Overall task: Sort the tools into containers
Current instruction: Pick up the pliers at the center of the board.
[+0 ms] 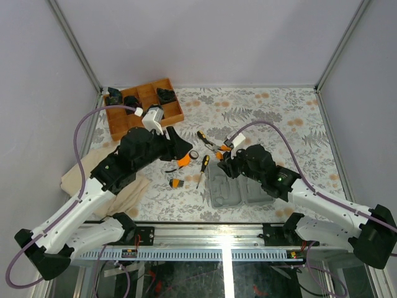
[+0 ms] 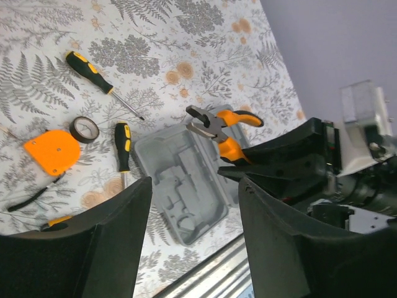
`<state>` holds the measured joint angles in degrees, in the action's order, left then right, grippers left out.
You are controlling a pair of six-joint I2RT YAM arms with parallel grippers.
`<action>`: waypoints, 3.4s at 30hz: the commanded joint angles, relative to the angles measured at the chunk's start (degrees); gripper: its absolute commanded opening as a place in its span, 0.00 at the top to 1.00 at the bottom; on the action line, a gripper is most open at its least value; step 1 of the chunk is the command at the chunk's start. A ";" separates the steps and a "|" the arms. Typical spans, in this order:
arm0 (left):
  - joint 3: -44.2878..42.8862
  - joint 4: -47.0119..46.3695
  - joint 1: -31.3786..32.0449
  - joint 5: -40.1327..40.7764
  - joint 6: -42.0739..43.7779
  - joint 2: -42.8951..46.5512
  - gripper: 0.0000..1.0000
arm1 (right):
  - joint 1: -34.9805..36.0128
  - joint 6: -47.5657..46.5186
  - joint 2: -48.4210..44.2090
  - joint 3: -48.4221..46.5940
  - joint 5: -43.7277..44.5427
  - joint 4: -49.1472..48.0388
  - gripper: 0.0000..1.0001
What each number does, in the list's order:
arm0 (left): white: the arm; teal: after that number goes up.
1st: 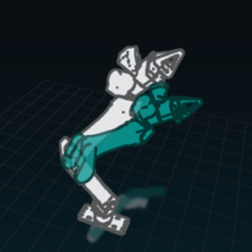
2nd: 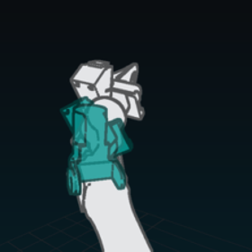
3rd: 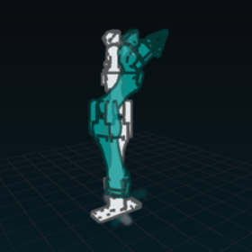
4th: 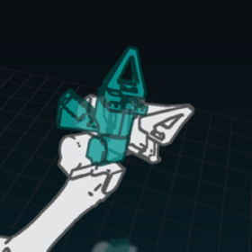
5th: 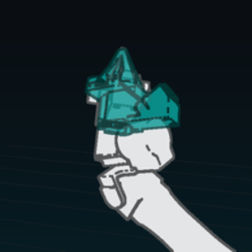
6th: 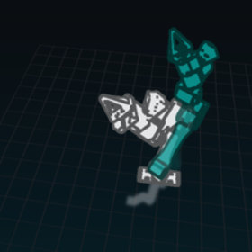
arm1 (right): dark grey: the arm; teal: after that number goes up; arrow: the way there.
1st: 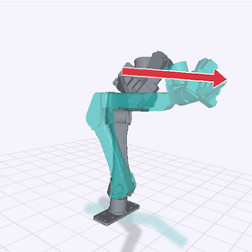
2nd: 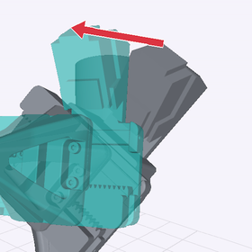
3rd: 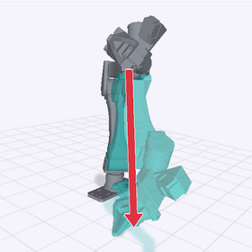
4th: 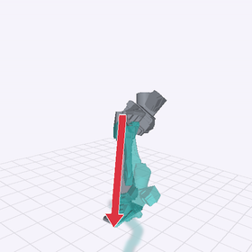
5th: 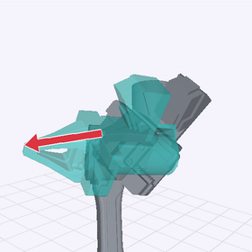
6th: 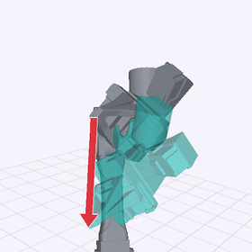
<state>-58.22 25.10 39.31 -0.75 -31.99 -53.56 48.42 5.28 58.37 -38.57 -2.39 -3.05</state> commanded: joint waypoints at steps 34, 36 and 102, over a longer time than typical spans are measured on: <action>3.63 -8.12 -0.29 0.22 -19.25 -1.20 0.30 | 15.83 18.41 4.16 -5.14 23.28 -20.93 1.00; 3.78 -8.58 -0.28 -0.21 -19.34 -1.72 0.31 | 15.90 18.29 4.34 -5.37 21.84 -22.26 1.00; 0.04 -7.18 -0.29 -1.69 -5.88 -0.96 1.00 | 15.95 6.90 -2.37 -11.35 16.36 -2.05 0.15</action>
<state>-54.19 20.08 39.31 -1.89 -36.36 -54.24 63.96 16.58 54.94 -45.36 15.94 -4.43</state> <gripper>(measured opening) 0.089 0.844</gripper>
